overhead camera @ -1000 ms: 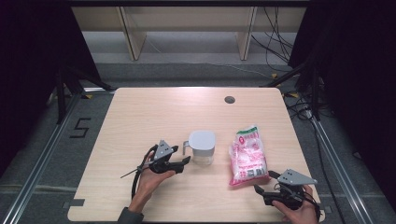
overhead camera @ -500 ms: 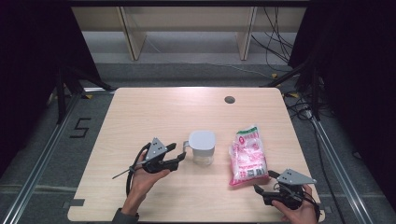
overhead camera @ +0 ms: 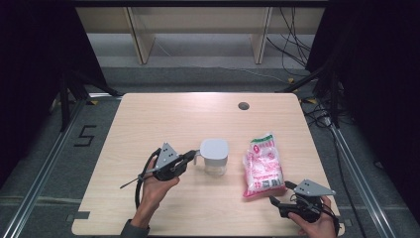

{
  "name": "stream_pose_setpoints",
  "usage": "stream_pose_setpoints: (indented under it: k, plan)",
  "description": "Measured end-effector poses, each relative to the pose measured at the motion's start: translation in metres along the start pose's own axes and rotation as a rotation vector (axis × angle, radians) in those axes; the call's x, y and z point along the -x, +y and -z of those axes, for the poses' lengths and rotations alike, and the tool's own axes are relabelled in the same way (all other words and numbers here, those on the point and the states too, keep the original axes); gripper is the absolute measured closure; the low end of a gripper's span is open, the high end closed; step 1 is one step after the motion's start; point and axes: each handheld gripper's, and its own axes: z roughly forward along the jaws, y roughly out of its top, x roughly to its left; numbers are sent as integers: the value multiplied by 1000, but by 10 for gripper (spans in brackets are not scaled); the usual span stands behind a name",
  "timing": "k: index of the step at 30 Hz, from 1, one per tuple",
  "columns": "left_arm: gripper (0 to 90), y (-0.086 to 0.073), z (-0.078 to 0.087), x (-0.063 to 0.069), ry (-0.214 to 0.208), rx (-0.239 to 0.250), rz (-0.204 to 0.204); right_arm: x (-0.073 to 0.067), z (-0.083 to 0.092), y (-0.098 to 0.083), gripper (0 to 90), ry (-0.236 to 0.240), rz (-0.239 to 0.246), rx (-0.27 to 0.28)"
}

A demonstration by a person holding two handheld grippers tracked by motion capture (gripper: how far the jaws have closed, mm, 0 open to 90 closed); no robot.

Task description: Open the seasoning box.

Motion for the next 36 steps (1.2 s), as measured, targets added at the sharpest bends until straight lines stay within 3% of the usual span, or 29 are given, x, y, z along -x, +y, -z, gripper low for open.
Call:
stream_pose_setpoints:
  k: [2,3,5,8,9,10,14,17,18,20,25,26,28,30,31,32,33,34,36]
  plan:
    - [891,4,-3,-1,-5,8,4,-3,1,0,221,2,-41,-2]
    - [890,7,-5,-2,-7,9,-2,1,1,0,221,3,-8,3]
    - [889,11,-9,-2,-1,5,-8,1,1,0,221,6,-11,13]
    - [888,15,-13,-4,10,-9,-21,2,0,0,221,-6,21,21]
    - [885,15,-15,-5,2,-4,-13,0,1,0,220,10,-5,13]
    - [883,15,-16,-5,0,-8,5,0,1,0,218,10,-2,12]
    - [882,15,-23,-6,0,-18,2,0,1,1,212,7,18,13]
    - [882,14,-27,-8,-11,-5,15,-1,1,1,209,3,3,22]
    - [881,14,-27,-9,-9,-11,-3,-1,1,1,208,1,3,21]
    - [879,14,-27,-9,-16,-11,17,-1,1,1,188,-5,2,23]
    - [873,13,-26,-9,-16,-6,26,-4,2,4,159,0,-33,61]
    - [872,12,-26,-10,-19,-2,25,-2,1,6,151,-7,-1,90]
    - [871,11,-25,-10,-22,3,24,-6,2,9,192,-7,-7,88]
    - [870,10,-24,-10,-24,0,19,-9,-1,14,221,0,39,99]
    - [871,9,-24,-10,-24,12,28,-13,-1,15,241,3,17,83]
    - [871,9,-24,-11,-25,10,28,-11,-4,18,282,9,69,106]
    - [871,8,-24,-11,-27,10,42,-15,-6,21,337,26,41,103]
    - [870,8,-23,-12,-24,10,43,-14,-8,25,386,33,62,122]
    - [870,8,-23,-11,-17,11,38,-19,-10,33,463,67,31,117]
